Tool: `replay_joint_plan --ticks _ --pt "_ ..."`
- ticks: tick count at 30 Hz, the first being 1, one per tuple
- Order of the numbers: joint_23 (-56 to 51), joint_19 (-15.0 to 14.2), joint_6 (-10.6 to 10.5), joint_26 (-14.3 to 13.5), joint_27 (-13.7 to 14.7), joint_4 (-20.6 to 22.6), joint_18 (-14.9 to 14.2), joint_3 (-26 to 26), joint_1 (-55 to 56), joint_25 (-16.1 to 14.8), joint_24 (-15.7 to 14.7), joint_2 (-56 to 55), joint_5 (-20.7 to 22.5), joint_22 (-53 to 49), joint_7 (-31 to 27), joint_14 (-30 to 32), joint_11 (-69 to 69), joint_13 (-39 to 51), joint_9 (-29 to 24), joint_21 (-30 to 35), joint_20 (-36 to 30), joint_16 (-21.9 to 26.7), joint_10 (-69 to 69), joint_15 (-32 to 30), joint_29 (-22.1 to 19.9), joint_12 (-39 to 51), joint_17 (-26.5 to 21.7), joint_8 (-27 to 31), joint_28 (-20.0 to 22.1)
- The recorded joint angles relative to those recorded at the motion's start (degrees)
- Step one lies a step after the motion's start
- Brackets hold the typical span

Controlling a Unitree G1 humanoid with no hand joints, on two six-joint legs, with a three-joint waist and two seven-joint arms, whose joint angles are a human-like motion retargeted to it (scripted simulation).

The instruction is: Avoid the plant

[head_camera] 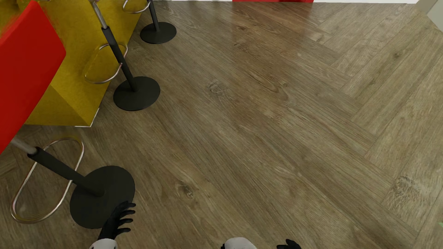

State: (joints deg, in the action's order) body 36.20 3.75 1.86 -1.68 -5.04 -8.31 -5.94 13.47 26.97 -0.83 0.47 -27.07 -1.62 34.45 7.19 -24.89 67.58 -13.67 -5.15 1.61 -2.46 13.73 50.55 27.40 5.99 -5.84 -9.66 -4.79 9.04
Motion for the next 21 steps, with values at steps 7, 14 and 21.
replay_joint_plan --ticks 7,14,21 --pt "-2.0 0.8 -3.0 -8.2 -8.2 1.6 -6.8 -5.3 12.8 -4.6 5.5 8.9 7.9 1.5 -8.6 5.7 -7.4 0.6 2.3 2.9 -0.7 -2.4 5.9 8.5 -13.9 -4.9 1.7 5.3 -3.9" --pt "7.0 1.5 2.3 -2.0 -1.7 3.4 -1.8 -2.5 -0.1 -1.7 -3.1 0.0 0.5 2.7 -8.2 4.7 -10.9 -2.4 4.0 7.1 -1.5 -7.4 12.2 4.1 -3.7 6.7 -1.0 1.4 -0.8" --pt "1.7 -3.8 -3.1 3.3 0.4 7.3 1.5 -11.0 5.1 9.1 3.8 -7.2 -1.8 0.6 -5.8 8.2 -14.5 3.4 -3.0 1.0 0.5 -4.4 10.0 -6.4 -6.7 -2.2 0.1 6.6 -4.2"
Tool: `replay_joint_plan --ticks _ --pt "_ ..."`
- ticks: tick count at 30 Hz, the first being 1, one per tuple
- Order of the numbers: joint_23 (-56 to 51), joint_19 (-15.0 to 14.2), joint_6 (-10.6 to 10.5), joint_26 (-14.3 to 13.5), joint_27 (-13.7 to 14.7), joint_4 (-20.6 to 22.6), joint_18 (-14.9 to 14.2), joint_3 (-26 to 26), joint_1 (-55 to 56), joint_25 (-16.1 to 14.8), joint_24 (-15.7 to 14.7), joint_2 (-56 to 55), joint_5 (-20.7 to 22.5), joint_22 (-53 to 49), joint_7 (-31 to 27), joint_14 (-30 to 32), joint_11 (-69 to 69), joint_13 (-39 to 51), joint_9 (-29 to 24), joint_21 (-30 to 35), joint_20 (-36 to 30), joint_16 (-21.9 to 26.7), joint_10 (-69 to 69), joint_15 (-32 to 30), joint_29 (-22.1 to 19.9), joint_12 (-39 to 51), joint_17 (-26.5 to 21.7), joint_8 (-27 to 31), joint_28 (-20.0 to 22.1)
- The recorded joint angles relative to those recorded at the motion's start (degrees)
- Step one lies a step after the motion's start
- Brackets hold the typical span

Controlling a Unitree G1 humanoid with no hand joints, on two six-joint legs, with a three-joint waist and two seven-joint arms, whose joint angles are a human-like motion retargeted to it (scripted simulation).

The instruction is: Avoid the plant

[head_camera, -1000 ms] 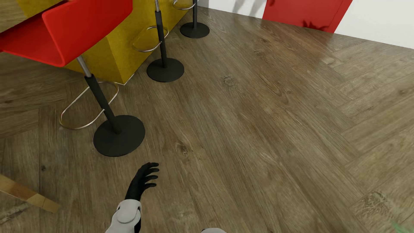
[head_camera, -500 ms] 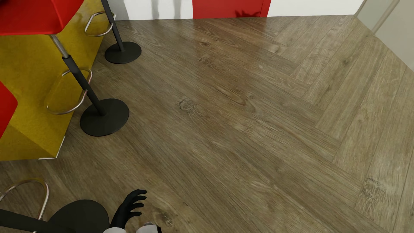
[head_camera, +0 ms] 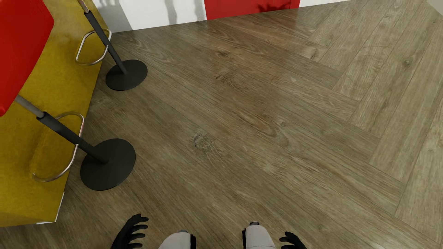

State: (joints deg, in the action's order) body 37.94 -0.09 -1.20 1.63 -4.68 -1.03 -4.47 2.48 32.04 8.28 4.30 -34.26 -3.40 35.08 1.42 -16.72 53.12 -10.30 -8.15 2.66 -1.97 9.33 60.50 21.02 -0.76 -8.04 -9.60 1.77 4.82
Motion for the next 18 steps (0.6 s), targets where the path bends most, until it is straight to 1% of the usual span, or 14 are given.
replay_joint_plan --ticks 1,3,4,5,6,7,8,9,11,13,14,15,17,18 --pt "2.2 0.6 -1.4 -0.1 1.3 -0.6 -3.0 -0.2 2.2 0.1 0.1 2.3 0.5 1.0 -1.3 0.0 -0.6 1.0 0.4 3.0 -1.2 -1.5 3.9 1.3 0.8 1.0 -2.1 -1.4 -0.3" --pt "-1.6 1.3 -2.7 -0.3 3.5 -0.3 -7.0 -3.0 4.3 -3.1 -1.2 6.7 1.9 -1.5 -2.3 -7.6 -3.3 -0.2 1.1 1.6 1.0 0.0 -0.2 2.1 1.5 0.9 -0.4 -2.1 -2.7" --pt "-1.5 1.4 -3.4 -1.6 4.9 -0.4 -8.0 -3.9 5.6 -5.2 -1.9 8.0 2.4 -0.8 -1.5 -8.1 -3.4 -0.6 1.8 2.5 1.6 0.7 -2.7 1.9 1.6 1.9 0.3 -2.6 -4.0" --pt "-3.8 2.4 -4.3 -3.6 5.6 -0.6 -8.3 -3.4 5.7 -7.0 -2.3 7.2 2.9 -0.2 -0.7 -4.4 0.6 -0.6 2.1 3.5 2.1 1.3 -7.3 -0.4 1.7 1.7 0.2 -3.4 -5.1" --pt "-7.5 1.5 -5.0 -6.5 5.5 -2.1 -7.1 -1.4 3.7 -8.3 -2.6 4.0 4.2 2.5 -0.3 4.4 8.5 -1.5 2.6 2.6 2.2 2.7 -15.6 -6.0 2.2 1.4 0.4 -4.1 -5.4" --pt "-7.6 -0.1 -3.1 -8.7 5.4 -1.7 -2.0 0.7 2.6 -9.3 -3.3 0.2 4.7 4.0 0.0 10.2 14.3 -1.9 4.2 2.4 1.4 4.4 -18.5 -9.7 3.0 0.6 0.6 -2.9 -4.7" --pt "-5.1 -0.7 0.1 -8.7 4.6 -1.0 7.0 1.2 1.5 -9.7 -4.3 -1.3 4.1 0.5 1.4 9.6 12.8 -1.6 5.2 3.0 0.4 3.8 -18.6 -5.9 4.0 -0.3 0.0 -1.8 -2.9" --pt "-1.3 -0.6 2.3 -8.8 3.2 -1.0 8.8 -0.3 2.0 -9.4 -4.7 0.1 2.0 -1.1 2.0 7.8 3.6 -1.4 6.4 1.0 -0.9 1.5 -16.3 -0.7 5.0 0.4 -1.5 -0.4 -1.6" --pt "0.8 -0.7 4.0 -8.4 -1.9 -0.7 5.0 -1.3 3.0 -9.1 -3.0 2.1 0.5 -0.1 0.1 -0.4 -1.6 0.3 7.7 0.5 -3.2 0.6 -12.4 -3.3 4.2 0.0 -2.4 -2.0 -0.9" --pt "-2.0 -0.7 3.3 -4.1 -5.2 -1.2 -1.5 -0.9 1.5 -9.8 0.4 3.9 1.4 -0.1 -1.3 1.8 -4.4 0.4 7.6 -0.2 -0.1 2.0 -14.4 -4.5 4.0 -3.1 -1.1 -2.3 -3.4" --pt "-1.4 -0.8 2.9 -1.5 -5.3 -1.3 -2.1 -1.1 1.2 -10.1 1.2 4.6 1.4 0.0 -1.3 1.2 -6.2 -0.2 7.6 -0.1 0.5 2.6 -15.3 -5.5 4.1 -3.0 -0.3 -2.3 -4.7" --pt "-1.3 -1.1 1.9 -0.6 -4.6 -1.4 -0.8 -1.7 0.4 -10.5 1.1 5.7 1.5 0.0 -1.2 1.1 -7.9 -1.2 7.2 0.3 0.8 2.1 -16.2 -6.0 4.3 -3.1 -0.3 -2.4 -5.7" --pt "-0.6 -0.5 1.2 -0.7 -2.7 -0.5 4.4 -1.4 -1.9 -11.1 -1.1 6.5 1.0 0.3 -1.2 6.9 -8.2 0.3 5.9 1.3 0.5 2.6 -20.4 -3.3 4.5 -3.1 -0.5 -2.6 -6.9" --pt "-1.2 3.7 1.3 -1.4 -1.3 -0.4 4.3 -1.9 -1.9 -11.1 -2.6 6.0 1.3 0.6 -1.4 8.8 -6.3 0.3 6.0 0.3 -0.5 3.3 -21.5 -0.2 4.7 -3.2 -1.0 -2.3 -6.7"
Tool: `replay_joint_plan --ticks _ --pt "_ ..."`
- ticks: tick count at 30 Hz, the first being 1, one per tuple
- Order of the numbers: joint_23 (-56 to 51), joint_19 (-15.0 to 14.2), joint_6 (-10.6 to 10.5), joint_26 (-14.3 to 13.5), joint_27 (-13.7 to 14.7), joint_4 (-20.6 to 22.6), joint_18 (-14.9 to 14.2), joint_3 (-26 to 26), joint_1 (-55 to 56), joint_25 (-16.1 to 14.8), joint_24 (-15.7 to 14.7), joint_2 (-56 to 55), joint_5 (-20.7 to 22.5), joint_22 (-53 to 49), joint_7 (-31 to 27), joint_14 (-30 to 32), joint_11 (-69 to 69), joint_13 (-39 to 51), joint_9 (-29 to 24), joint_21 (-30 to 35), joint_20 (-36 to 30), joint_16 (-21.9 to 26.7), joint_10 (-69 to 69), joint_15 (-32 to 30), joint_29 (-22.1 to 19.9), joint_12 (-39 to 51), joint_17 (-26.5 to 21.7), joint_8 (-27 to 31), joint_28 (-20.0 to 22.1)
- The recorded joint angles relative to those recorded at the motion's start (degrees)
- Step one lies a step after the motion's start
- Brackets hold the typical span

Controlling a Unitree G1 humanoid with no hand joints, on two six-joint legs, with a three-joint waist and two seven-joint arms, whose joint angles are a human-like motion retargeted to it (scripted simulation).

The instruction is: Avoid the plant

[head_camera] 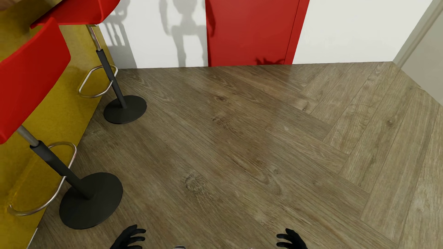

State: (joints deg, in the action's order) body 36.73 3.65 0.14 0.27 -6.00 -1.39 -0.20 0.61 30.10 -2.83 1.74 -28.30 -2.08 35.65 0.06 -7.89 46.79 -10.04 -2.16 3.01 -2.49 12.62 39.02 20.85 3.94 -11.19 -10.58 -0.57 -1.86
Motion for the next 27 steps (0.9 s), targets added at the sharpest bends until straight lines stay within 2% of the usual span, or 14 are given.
replay_joint_plan --ticks 1,2,3,5,8,11,15,18,20,21,22,23,24,27 --pt "-1.0 -0.2 0.6 -0.1 1.4 -0.2 -2.8 -1.1 -0.3 0.4 -1.2 -0.1 -0.1 -1.6 0.2 0.2 0.9 -1.2 -0.1 -0.2 -0.3 0.3 -0.4 2.3 -0.2 -0.5 -0.5 0.2 0.7" --pt "0.7 -8.4 0.4 -0.1 2.4 -0.6 -4.1 -1.5 0.2 1.3 -2.1 0.7 -0.5 -2.1 -0.1 -3.7 -0.5 -0.9 -0.2 -1.0 0.8 -1.5 1.4 -0.1 -0.3 -0.9 -2.1 -0.2 1.8" --pt "0.9 -4.4 0.4 0.5 2.3 -0.5 -4.1 -1.1 1.0 2.4 -2.4 1.2 -0.6 -1.1 0.0 -8.6 -2.5 -0.6 0.1 -1.9 1.1 -3.6 3.3 -4.7 -1.0 0.2 -1.8 -0.6 2.4" --pt "1.3 -4.8 -0.9 1.5 2.4 -1.1 -3.9 -1.5 2.1 3.4 -1.9 0.9 0.5 -2.4 -0.9 -16.3 -3.9 -2.5 1.4 -2.1 0.2 -3.6 10.5 -7.9 -2.4 2.1 -0.4 -0.2 1.3" --pt "0.4 -4.7 -2.8 -2.5 1.3 -2.0 -2.8 1.9 -0.3 1.6 0.2 1.3 0.9 -1.1 -0.7 -7.1 -3.5 -4.5 1.9 -0.1 0.5 -0.6 6.1 -5.6 -0.9 2.3 0.6 -0.7 -1.9" --pt "0.8 -0.6 0.6 -2.9 -0.2 -0.4 -1.9 0.5 -2.6 0.8 0.6 0.2 0.0 -1.5 -0.3 -1.4 -0.2 -4.4 2.2 0.7 -0.2 -0.5 1.0 3.6 -0.4 1.1 0.8 0.2 -2.0" --pt "-1.2 -6.2 1.1 2.5 -0.7 -0.3 -2.3 0.1 0.6 -0.4 -1.5 1.2 -0.6 -1.0 -1.4 -16.1 -5.8 -3.0 1.8 -2.5 0.7 -2.3 6.4 -5.5 -0.2 0.5 1.6 -1.2 0.2" --pt "-1.1 -3.2 1.0 -0.5 0.1 -1.3 -4.8 2.7 -0.7 2.7 -1.9 -0.2 0.2 -0.5 -0.1 -5.3 -3.3 -5.3 0.8 -0.5 0.9 0.0 1.8 1.0 1.9 2.0 2.6 0.0 -2.1" --pt "-1.6 0.4 2.5 -3.3 -0.2 -0.2 0.1 2.5 -0.2 1.8 -0.5 -1.4 0.7 0.4 -0.3 -1.0 5.7 -6.0 1.4 0.6 -0.1 0.7 -0.7 9.0 0.5 2.4 0.9 2.0 -1.6" --pt "-1.7 -2.7 3.3 -3.5 -1.0 0.2 0.7 0.9 1.0 1.0 -0.3 0.4 0.1 0.6 -0.6 -1.4 9.2 -5.5 2.0 0.0 -0.1 0.4 -0.7 11.1 -0.8 1.3 0.1 2.3 -0.4" --pt "-1.8 -5.6 4.3 -2.8 -1.9 0.3 -1.2 -1.8 2.6 0.2 -0.4 3.5 -0.7 1.1 -0.8 -3.5 10.5 -4.6 2.4 -0.5 -0.3 0.8 -0.2 13.3 -2.2 0.5 -1.0 2.6 0.9" --pt "-0.8 -13.4 4.2 -0.7 -2.0 -0.9 -4.1 -5.6 4.8 -0.6 -0.6 7.0 -1.7 0.3 -0.2 -8.9 6.1 -3.9 2.1 -0.8 1.0 -1.5 2.1 12.0 -3.5 -0.5 -3.2 2.1 2.6" --pt "0.8 -7.4 2.5 1.1 -1.6 -1.2 -6.4 -8.8 7.3 -0.1 -0.8 6.6 -1.8 -0.3 -0.8 -15.0 3.8 -4.5 2.6 -3.6 1.0 -3.2 9.3 5.4 -4.5 -2.5 -3.6 0.4 3.9" --pt "-1.2 -7.4 -2.4 4.5 -0.1 -2.1 -10.8 -6.9 3.5 5.0 -0.5 5.6 -1.6 0.3 -1.4 -18.3 0.2 -5.6 5.3 -2.4 3.4 -0.5 19.6 2.1 -4.8 -3.9 0.1 0.0 4.5"
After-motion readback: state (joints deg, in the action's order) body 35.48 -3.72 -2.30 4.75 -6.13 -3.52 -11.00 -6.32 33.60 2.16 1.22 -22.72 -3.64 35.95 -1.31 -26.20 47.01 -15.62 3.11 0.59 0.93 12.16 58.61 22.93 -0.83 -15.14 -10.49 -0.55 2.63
